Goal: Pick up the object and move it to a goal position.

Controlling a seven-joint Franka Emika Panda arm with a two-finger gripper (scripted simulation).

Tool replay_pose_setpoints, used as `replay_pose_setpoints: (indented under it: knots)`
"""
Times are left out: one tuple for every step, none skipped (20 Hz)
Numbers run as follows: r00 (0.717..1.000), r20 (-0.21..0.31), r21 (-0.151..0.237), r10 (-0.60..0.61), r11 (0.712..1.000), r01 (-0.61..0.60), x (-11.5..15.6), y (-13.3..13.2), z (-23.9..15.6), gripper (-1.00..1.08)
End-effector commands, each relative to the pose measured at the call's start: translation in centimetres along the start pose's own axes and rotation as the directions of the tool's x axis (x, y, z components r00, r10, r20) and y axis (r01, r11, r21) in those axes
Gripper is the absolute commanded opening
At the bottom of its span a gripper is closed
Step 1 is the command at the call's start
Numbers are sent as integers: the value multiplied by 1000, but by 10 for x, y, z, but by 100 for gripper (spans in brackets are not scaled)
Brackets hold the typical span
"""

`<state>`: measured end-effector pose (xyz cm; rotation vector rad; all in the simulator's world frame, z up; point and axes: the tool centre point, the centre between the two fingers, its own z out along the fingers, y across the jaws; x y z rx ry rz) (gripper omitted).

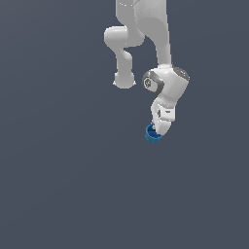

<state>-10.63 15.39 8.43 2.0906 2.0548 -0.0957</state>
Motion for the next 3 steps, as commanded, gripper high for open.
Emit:
replay_pose_setpoints:
  knots:
    - [1000,0,-2,3,1000,-3,9,0,-4,-100]
    - [1000,0,-2,3,1000,-3,11,-1,-5,-100]
    - [1000,0,-2,3,1000,-3,11,-1,-5,-100]
